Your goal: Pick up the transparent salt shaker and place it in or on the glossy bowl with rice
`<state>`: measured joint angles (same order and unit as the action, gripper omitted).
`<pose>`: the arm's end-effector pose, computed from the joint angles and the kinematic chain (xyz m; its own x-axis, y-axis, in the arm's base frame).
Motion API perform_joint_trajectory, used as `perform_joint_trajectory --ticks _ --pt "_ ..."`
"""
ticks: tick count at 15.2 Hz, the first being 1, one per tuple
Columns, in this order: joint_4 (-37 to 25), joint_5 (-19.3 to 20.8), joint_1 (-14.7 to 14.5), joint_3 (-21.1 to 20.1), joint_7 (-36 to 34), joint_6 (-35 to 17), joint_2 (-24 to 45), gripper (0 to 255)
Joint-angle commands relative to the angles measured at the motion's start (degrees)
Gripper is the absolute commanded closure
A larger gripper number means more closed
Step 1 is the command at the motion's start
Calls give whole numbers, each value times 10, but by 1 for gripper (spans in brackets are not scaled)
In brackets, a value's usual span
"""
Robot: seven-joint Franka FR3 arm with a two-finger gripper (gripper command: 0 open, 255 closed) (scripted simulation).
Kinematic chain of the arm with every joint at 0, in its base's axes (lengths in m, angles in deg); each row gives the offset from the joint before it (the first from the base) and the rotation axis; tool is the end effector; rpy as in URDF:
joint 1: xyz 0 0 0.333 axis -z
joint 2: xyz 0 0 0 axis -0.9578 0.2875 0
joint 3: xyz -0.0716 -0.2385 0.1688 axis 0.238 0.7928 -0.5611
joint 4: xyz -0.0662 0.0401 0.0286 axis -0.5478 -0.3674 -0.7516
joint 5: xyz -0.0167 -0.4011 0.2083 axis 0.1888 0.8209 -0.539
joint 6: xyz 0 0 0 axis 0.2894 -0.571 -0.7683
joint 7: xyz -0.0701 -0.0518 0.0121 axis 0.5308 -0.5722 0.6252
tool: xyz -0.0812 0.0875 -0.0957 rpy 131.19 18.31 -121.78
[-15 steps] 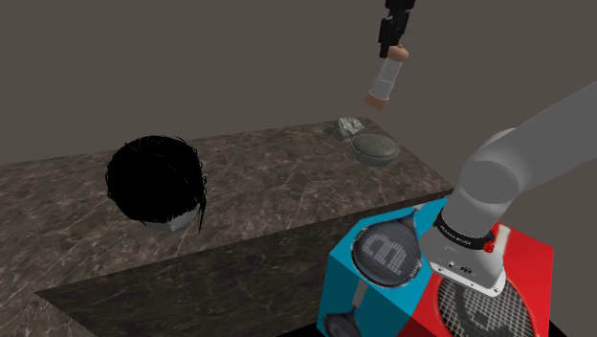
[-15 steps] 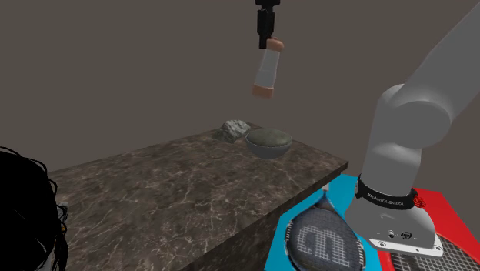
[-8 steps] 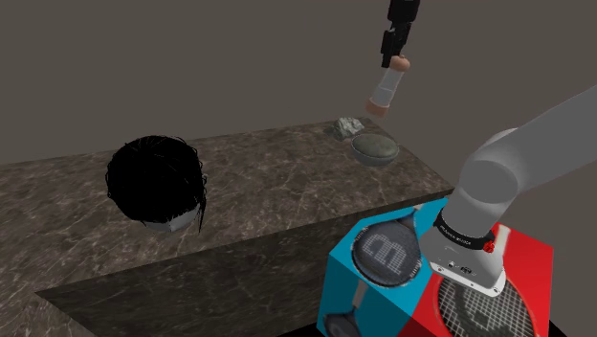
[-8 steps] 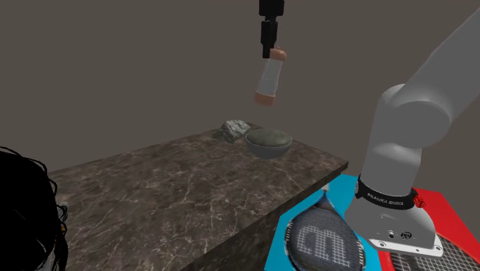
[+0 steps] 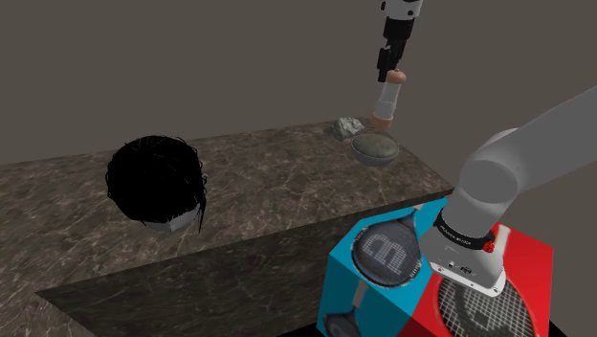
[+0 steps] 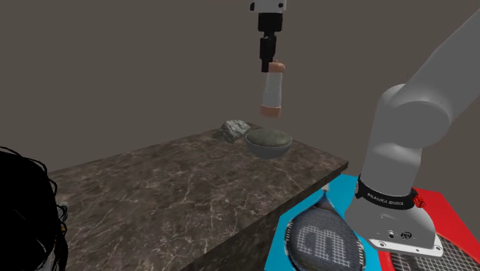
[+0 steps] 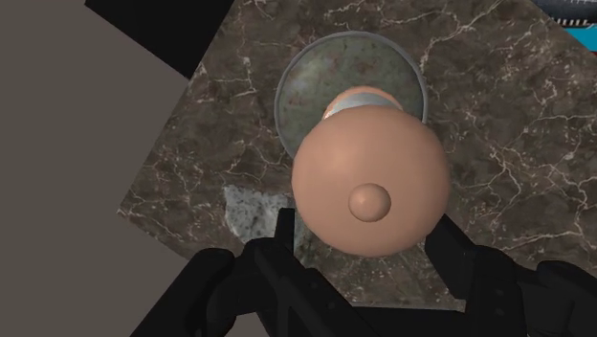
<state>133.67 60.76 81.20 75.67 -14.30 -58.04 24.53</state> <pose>0.4359 -0.1710 0.4955 0.9962 0.0788 0.0384 0.0750 -0.9930 0.0910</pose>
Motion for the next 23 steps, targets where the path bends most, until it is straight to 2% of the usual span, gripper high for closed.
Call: perform_joint_trajectory --ticks 1,11,19,20,23 --pt "17 1 1 1 -2 -15 -2 255" --pt "95 9 3 8 -8 -99 3 255" --pt "95 9 3 8 -8 -99 3 255" --pt "95 9 3 8 -8 -99 3 0" --pt "95 9 3 8 -8 -99 3 0"
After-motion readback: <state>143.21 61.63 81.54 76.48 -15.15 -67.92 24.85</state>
